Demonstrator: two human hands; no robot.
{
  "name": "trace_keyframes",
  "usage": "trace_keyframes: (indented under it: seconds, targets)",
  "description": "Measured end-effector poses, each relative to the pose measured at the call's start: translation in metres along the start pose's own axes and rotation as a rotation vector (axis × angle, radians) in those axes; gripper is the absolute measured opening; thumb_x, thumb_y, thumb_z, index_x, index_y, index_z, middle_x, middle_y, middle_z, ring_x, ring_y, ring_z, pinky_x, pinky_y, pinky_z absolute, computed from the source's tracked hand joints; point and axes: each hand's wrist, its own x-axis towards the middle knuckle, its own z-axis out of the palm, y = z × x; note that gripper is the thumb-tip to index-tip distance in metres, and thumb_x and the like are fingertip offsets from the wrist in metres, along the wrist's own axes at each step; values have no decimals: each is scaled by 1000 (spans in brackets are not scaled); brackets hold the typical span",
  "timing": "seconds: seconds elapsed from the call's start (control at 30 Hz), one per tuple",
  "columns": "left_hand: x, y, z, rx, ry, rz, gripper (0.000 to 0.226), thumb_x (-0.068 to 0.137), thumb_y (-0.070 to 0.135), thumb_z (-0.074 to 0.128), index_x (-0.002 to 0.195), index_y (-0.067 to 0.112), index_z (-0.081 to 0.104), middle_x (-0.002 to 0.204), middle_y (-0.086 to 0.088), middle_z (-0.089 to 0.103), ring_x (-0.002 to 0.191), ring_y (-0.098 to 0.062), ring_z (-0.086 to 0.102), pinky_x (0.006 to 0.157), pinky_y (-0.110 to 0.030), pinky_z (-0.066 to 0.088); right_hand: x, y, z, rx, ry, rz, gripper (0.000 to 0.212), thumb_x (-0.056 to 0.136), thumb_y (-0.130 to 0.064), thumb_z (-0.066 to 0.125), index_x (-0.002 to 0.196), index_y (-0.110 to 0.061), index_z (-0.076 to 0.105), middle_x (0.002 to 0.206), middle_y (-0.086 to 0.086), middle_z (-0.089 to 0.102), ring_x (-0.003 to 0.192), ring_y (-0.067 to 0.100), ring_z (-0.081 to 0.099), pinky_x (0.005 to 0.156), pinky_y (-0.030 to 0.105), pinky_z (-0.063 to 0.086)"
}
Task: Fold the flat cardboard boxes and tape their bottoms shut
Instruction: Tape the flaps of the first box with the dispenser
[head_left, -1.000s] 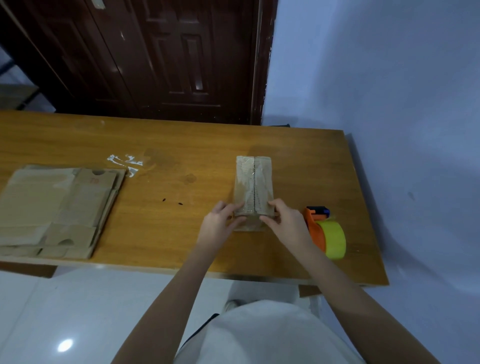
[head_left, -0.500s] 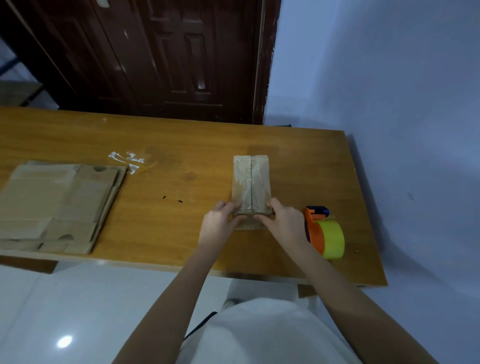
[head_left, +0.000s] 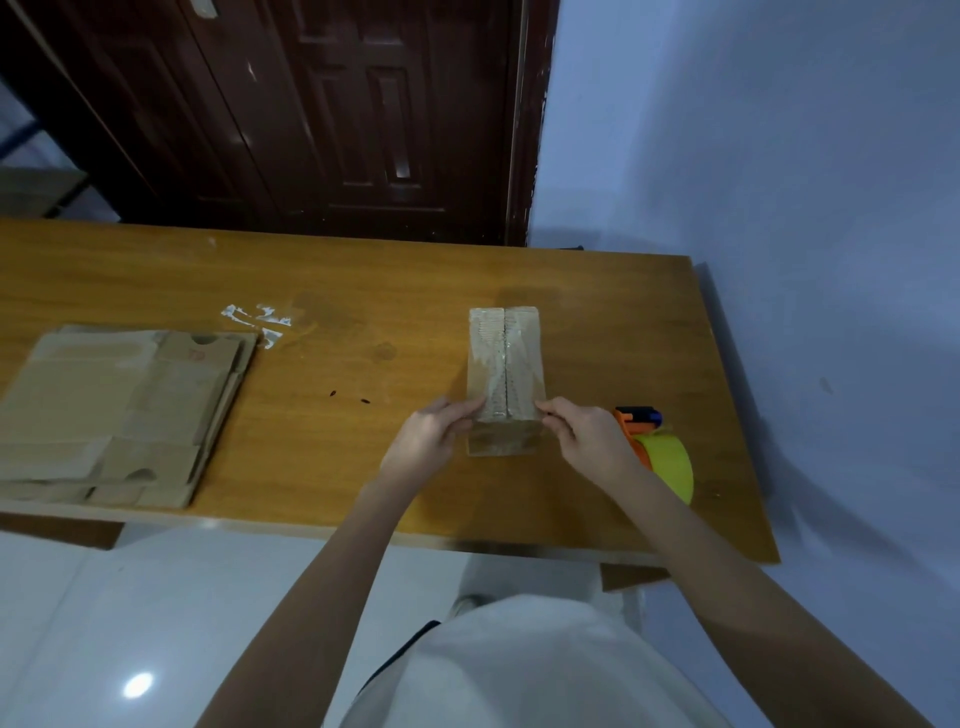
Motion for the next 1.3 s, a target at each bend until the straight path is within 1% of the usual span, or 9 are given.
trace_keyframes:
  seconds: [0.2,0.3,0.37,0.5,0.67,0.83,1.03,1.13,1.3]
  targets:
    - [-3,18,-17,-181,-42,-459,50,99,26,47,145,21,31,133,1,51,109,-17,58,79,-25,48,22,-5,-21,86,118,92,20,95,-21,54,110,-14,65,91,-2,71,79,9,66,71,30,55]
    - [-4,25,-18,-266,-18,-722,53,99,30,44,146,13,27,126,-10,56,89,-21,61,67,-29,47,55,-11,-32,45,146,126,22,96,-18,50,114,-13,62,100,1,67,88,13,63,75,29,51]
    - [-4,35,-14,-546,24,-917,60,98,29,46,148,8,21,105,-10,59,85,-24,59,72,-34,50,81,-17,-37,9,92,144,31,97,-21,47,125,-12,55,120,4,60,104,16,58,85,31,49]
    - [2,59,-7,-912,49,-1172,60,94,36,54,141,5,32,131,-18,46,101,-31,60,82,-39,54,133,-34,-40,-29,-170,175,53,98,-33,44,146,-15,31,150,6,34,134,23,38,107,42,37]
    - [13,70,-4,-1158,66,-1205,43,95,26,55,131,9,38,123,-19,47,99,-33,56,81,-40,52,166,-32,-31,-6,-426,370,62,98,-45,39,149,-14,24,153,10,30,138,29,32,108,45,32]
    - [12,61,-13,-1277,82,-1214,49,97,19,51,138,-1,34,134,-27,43,109,-38,53,86,-44,49,161,-20,-27,52,-378,398,44,98,-36,44,135,-11,46,136,9,50,123,25,47,94,35,40]
    - [31,46,-35,-978,15,-1158,20,92,16,58,104,3,51,109,-14,52,91,-27,57,71,-47,53,135,-13,-44,-78,-329,468,35,96,-33,47,117,-6,56,114,10,60,102,25,58,89,38,50]
    - [56,33,-48,-752,27,-1108,17,91,19,61,87,6,51,105,-13,53,95,-29,55,83,-49,52,100,-29,-49,-35,-364,461,30,96,-29,48,113,-5,53,96,6,57,87,22,57,73,32,48]
    - [108,16,-53,-351,-172,-932,71,80,40,71,137,9,40,137,-8,44,119,-31,46,90,-40,43,42,-55,-41,112,-320,517,42,95,-25,49,127,-4,33,92,2,52,78,18,56,56,26,43]
